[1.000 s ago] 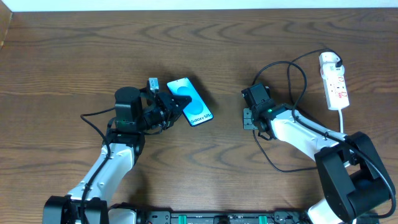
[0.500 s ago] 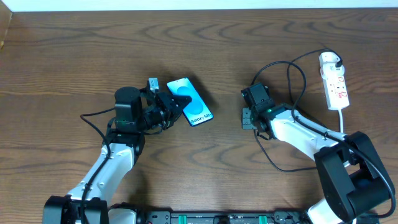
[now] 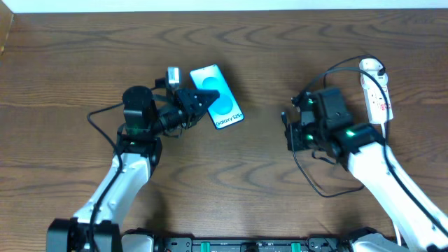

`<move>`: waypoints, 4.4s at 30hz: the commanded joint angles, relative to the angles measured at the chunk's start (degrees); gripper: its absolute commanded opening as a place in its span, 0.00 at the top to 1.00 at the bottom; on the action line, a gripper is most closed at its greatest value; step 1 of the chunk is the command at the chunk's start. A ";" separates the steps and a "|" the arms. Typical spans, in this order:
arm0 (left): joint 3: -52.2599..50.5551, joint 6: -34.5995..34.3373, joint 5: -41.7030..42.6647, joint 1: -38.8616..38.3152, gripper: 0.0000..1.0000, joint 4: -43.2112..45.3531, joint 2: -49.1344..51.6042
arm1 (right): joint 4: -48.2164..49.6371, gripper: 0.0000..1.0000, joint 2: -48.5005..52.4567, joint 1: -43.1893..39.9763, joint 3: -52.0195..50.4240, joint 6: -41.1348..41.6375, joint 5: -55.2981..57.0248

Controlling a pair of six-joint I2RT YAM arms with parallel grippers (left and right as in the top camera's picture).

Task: Plug charger to phone and switch on socket
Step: 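Carry the USB-C plug left toward the phone's bottom port, then align the plug under the phone port and push it upward into the port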

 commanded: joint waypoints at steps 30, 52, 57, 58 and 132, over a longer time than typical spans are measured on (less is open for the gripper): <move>4.31 -7.74 -1.86 -6.40 0.93 22.93 13.66 | 1.14 0.99 -8.52 13.60 -0.85 6.36 -10.12; 4.31 -7.23 1.27 -4.07 0.92 25.70 13.66 | 6.60 0.99 -8.55 13.60 -0.85 7.10 -7.52; 4.31 -6.84 1.84 -4.07 0.93 25.68 13.66 | 7.06 0.99 -8.55 13.60 -0.85 6.23 -6.27; 4.31 -6.67 1.81 -4.07 0.93 25.68 13.66 | 7.21 0.99 -8.55 13.62 -0.85 6.23 -6.27; 4.31 -8.68 1.99 -4.15 0.93 24.61 13.66 | 9.16 0.99 -8.44 13.77 -0.85 4.79 -7.15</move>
